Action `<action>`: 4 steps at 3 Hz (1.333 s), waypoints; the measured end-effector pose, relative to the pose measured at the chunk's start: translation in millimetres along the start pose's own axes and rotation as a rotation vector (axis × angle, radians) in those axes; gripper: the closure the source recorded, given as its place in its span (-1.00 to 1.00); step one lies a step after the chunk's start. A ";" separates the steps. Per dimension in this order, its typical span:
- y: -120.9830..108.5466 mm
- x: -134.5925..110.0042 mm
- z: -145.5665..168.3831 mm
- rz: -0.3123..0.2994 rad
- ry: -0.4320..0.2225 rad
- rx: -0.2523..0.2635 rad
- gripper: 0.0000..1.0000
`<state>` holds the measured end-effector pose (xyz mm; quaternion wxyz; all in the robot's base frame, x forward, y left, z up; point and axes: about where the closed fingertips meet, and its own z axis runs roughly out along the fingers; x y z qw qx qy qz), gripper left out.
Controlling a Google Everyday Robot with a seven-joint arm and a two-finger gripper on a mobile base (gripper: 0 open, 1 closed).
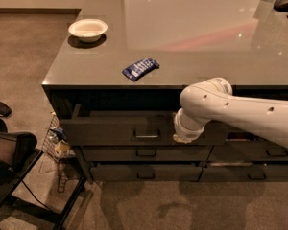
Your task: Open top drawer
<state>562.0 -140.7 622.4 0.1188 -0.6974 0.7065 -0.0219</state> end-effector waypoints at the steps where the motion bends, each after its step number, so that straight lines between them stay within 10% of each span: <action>1: 0.0 0.0 -0.1 0.000 0.000 0.000 1.00; 2: 0.0 0.0 -0.1 0.000 0.000 0.000 1.00; 4: -0.1 -0.1 -0.5 0.000 0.000 0.000 0.18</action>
Offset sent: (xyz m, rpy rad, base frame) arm -0.2836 -0.0145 0.2691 0.5435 -0.3241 0.1174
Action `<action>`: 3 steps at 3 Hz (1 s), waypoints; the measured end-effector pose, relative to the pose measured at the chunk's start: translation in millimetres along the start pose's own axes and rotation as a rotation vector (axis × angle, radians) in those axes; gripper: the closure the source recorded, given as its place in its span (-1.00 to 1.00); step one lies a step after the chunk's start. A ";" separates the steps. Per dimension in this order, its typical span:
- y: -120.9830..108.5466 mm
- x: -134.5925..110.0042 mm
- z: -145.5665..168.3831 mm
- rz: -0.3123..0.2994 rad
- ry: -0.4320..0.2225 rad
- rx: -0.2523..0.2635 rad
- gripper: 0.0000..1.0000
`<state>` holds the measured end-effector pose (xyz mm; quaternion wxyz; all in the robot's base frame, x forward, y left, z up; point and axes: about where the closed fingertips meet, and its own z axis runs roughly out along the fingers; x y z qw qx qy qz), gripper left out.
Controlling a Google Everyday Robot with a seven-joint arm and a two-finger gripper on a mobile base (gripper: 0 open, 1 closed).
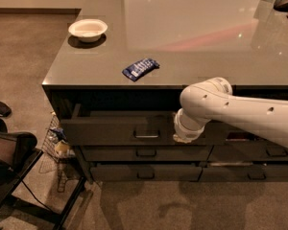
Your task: Open top drawer
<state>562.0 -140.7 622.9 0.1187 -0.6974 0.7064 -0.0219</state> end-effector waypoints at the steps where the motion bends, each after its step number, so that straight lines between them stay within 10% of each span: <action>1: 0.0 0.0 0.0 0.000 0.000 0.000 -0.29; 3: 0.0 0.0 0.0 0.000 0.000 0.000 -1.00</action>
Offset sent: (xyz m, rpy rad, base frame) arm 0.0000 0.0000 0.0000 0.0000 0.0000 0.0000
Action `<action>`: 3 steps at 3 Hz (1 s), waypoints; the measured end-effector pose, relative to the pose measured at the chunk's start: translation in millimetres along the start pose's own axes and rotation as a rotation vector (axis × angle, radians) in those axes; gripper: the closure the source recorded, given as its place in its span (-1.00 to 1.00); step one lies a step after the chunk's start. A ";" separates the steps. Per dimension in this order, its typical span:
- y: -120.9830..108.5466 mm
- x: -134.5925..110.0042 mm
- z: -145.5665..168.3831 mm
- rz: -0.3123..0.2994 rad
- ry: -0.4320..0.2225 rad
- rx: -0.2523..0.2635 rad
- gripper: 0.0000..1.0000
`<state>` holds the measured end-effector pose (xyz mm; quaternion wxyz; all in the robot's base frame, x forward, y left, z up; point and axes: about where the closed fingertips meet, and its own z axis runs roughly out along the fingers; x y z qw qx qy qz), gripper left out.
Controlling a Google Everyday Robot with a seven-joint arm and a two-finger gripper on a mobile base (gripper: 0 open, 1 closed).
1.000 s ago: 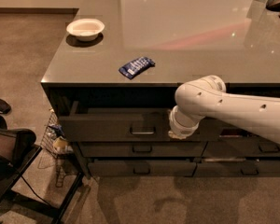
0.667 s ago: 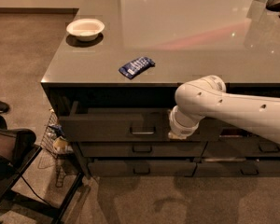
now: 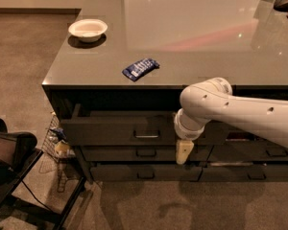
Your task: Open top drawer
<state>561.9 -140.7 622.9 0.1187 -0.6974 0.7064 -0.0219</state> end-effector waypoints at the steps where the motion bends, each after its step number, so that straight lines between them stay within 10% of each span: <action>1: 0.0 0.0 0.0 0.000 0.000 0.000 -1.00; 3: 15.4 4.9 -0.5 0.020 0.013 -0.028 -0.17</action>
Offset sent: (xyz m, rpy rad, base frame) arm -0.0096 -0.0049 -0.0034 0.0013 0.0214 -0.0144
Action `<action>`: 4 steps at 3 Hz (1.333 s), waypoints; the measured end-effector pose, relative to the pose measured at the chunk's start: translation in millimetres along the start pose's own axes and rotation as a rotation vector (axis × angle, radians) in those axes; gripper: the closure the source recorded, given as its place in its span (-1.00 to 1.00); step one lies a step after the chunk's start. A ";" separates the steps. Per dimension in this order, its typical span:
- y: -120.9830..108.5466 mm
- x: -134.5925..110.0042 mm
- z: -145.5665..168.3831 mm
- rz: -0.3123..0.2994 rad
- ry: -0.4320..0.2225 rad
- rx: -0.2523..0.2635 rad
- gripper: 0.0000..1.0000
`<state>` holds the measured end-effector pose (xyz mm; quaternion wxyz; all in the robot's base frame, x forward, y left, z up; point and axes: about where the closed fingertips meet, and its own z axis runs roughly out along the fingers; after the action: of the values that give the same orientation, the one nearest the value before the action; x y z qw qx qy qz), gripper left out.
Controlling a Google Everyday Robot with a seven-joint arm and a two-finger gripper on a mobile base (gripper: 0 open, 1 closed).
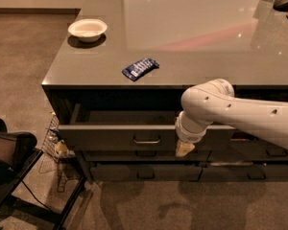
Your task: Open top drawer
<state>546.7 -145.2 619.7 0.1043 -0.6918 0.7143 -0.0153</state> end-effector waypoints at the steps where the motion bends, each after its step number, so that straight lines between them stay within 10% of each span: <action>1: -0.9 -0.7 -5.3 0.000 0.000 0.000 0.29; 3: -2.2 -2.3 -17.3 0.000 0.000 0.000 1.00; 4: 3.6 -2.0 -18.9 0.008 0.005 -0.007 1.00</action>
Offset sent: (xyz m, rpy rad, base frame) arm -0.1903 0.0045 0.0289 -0.1687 0.3141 -0.2294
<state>540.0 -145.4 637.9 0.1002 -0.6891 0.7176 -0.0142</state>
